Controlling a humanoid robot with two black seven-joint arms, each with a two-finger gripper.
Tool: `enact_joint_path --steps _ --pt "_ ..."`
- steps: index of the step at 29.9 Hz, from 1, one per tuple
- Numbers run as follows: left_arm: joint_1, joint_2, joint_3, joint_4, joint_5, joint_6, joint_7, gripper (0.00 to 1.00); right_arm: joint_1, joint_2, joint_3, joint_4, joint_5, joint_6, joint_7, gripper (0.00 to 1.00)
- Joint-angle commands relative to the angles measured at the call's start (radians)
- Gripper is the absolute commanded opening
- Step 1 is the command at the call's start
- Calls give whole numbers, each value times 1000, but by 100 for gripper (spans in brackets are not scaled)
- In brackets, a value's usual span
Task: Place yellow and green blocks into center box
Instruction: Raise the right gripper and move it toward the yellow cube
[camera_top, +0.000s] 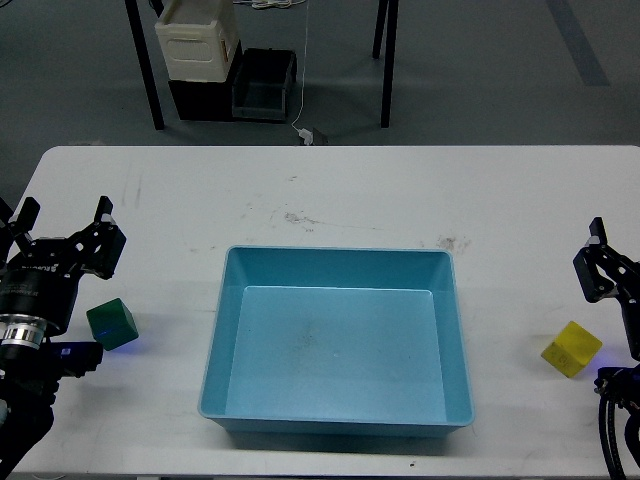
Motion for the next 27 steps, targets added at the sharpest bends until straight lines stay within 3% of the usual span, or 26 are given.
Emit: enact_joint_path --steps 1,12,15,21,27 --pt "0 0 0 1 0 -2 -2 100 -1 0 2 -4 0 -3 0 100" --pt "0 0 -1 1 0 -33 -3 100 84 0 12 -64 -31 30 0 100" --pt "0 0 -1 3 0 -31 -5 100 188 -109 17 -159 -95 32 1 100" --pt "2 -3 -3 3 0 -28 -5 100 398 -313 -4 -308 -420 23 -2 100" --pt "2 -23 -3 8 0 -23 -18 100 665 -345 -134 -424 -792 -64 0 100"
